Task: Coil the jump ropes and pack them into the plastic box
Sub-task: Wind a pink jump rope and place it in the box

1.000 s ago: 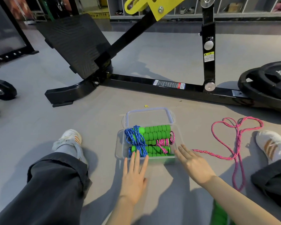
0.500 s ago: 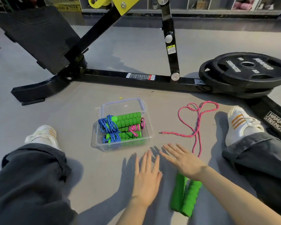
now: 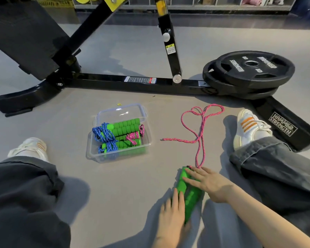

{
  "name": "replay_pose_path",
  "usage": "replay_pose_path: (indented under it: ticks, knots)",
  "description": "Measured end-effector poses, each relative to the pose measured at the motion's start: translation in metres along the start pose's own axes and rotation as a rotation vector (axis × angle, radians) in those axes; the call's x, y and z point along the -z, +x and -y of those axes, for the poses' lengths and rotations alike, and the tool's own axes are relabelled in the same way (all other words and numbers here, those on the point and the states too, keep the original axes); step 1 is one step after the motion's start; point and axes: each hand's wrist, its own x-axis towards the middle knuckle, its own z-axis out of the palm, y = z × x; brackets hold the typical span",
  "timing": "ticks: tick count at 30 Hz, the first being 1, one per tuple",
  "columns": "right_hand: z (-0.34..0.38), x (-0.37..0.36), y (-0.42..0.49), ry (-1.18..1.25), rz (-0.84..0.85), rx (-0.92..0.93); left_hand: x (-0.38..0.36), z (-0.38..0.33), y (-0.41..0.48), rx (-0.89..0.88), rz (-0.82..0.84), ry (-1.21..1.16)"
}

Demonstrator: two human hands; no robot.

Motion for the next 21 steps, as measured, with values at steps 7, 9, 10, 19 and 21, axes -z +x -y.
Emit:
replay_pose_path:
  ticks: [7,9,10,19,21]
  knots:
    - [0.014,0.011,0.029,0.123,-0.077,-0.029,0.032,0.061,-0.017,-0.073,-0.099,0.18]
    - [0.02,0.012,0.041,0.162,-0.16,-0.008,0.032,0.081,-0.015,-0.039,-0.107,0.233]
    - [0.025,0.013,0.046,0.196,-0.165,-0.009,0.032,0.09,-0.013,-0.008,-0.13,0.246]
    - [0.044,0.012,0.061,0.467,-0.162,-0.058,0.037,0.115,-0.01,0.084,-0.173,0.14]
    - [0.042,0.013,0.062,0.43,-0.147,-0.052,0.033,0.121,-0.007,0.071,-0.196,0.136]
